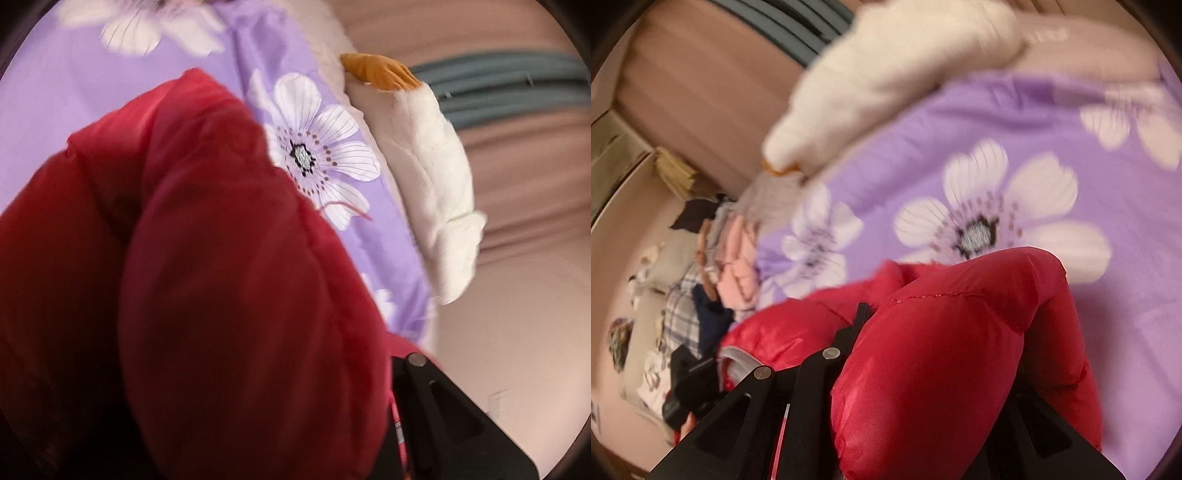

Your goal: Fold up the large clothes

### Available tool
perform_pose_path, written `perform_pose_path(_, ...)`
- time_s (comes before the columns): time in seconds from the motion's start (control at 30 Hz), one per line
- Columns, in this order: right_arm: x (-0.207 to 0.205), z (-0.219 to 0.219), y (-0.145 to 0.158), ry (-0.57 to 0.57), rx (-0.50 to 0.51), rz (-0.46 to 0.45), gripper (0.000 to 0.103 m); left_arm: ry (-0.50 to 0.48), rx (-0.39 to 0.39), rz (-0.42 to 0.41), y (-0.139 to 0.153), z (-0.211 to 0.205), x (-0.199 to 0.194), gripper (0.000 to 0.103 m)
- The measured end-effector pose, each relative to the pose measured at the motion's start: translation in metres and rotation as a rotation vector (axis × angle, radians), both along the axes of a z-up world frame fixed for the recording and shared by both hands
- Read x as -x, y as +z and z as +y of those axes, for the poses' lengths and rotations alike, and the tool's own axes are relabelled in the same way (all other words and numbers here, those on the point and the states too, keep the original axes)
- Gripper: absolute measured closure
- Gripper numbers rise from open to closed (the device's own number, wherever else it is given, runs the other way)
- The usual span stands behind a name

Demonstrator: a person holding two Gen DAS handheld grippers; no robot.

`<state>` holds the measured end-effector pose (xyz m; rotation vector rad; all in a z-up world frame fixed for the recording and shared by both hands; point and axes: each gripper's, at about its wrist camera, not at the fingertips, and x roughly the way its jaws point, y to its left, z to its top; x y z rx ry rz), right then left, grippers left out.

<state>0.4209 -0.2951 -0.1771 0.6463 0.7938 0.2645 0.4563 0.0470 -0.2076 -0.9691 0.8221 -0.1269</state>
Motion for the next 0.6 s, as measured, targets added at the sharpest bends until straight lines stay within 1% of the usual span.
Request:
perform_pose_path(0.07, 0.003, 0.001, -0.008, -0.007, 0.008, -0.02, 0.094, 0.003, -0.147, -0.031, 0.009, -0.015, 0.006, 0.088)
perform_pose_path(0.1, 0.006, 0.0, -0.009, -0.006, 0.006, -0.024, 0.094, 0.003, -0.196, -0.043, 0.011, -0.019, 0.008, 0.088)
perform_pose_path(0.13, 0.008, -0.002, -0.009, -0.003, 0.005, -0.018, 0.093, -0.001, -0.227, -0.056, 0.012, -0.023, 0.011, 0.088)
perform_pose_path(0.17, 0.012, -0.003, -0.007, -0.001, 0.004, -0.012, 0.093, -0.006, -0.237, -0.068, 0.012, -0.023, 0.013, 0.088)
perform_pose_path(0.2, 0.016, -0.007, -0.004, -0.001, -0.008, -0.011, 0.088, -0.014, -0.236, -0.072, 0.012, -0.022, 0.015, 0.088)
perform_pose_path(0.23, 0.017, -0.011, -0.001, -0.003, -0.018, -0.016, 0.083, -0.036, -0.242, -0.058, 0.014, -0.02, 0.017, 0.088)
perform_pose_path(0.3, 0.018, -0.016, 0.005, 0.004, -0.012, -0.024, 0.08, -0.07, -0.284, -0.036, 0.023, -0.022, 0.019, 0.086)
perform_pose_path(0.33, 0.017, -0.016, 0.006, 0.009, 0.006, -0.02, 0.08, -0.073, -0.324, -0.016, 0.033, -0.021, 0.024, 0.081)
perform_pose_path(0.37, 0.016, -0.016, 0.007, 0.015, 0.023, -0.014, 0.08, -0.068, -0.348, -0.003, 0.04, -0.019, 0.027, 0.076)
perform_pose_path(0.4, 0.015, -0.014, 0.007, 0.019, 0.031, -0.009, 0.08, -0.057, -0.368, 0.009, 0.049, -0.016, 0.033, 0.074)
perform_pose_path(0.43, 0.015, -0.013, 0.007, 0.021, 0.032, -0.006, 0.08, -0.049, -0.376, 0.011, 0.057, -0.013, 0.038, 0.069)
perform_pose_path(0.47, 0.016, -0.013, 0.009, 0.02, 0.023, -0.011, 0.079, -0.043, -0.395, 0.012, 0.067, -0.01, 0.046, 0.059)
perform_pose_path(0.5, 0.015, -0.013, 0.01, 0.019, 0.014, -0.015, 0.076, -0.043, -0.423, -0.002, 0.079, -0.008, 0.058, 0.055)
perform_pose_path(0.53, 0.015, -0.013, 0.012, 0.02, 0.002, -0.02, 0.068, -0.037, -0.441, -0.034, 0.089, -0.006, 0.065, 0.05)
perform_pose_path(0.57, 0.014, -0.013, 0.014, 0.015, -0.011, -0.02, 0.063, -0.03, -0.47, -0.083, 0.1, -0.005, 0.077, 0.044)
perform_pose_path(0.6, 0.014, -0.013, 0.015, 0.005, -0.02, -0.019, 0.051, -0.033, -0.508, -0.139, 0.114, -0.006, 0.094, 0.042)
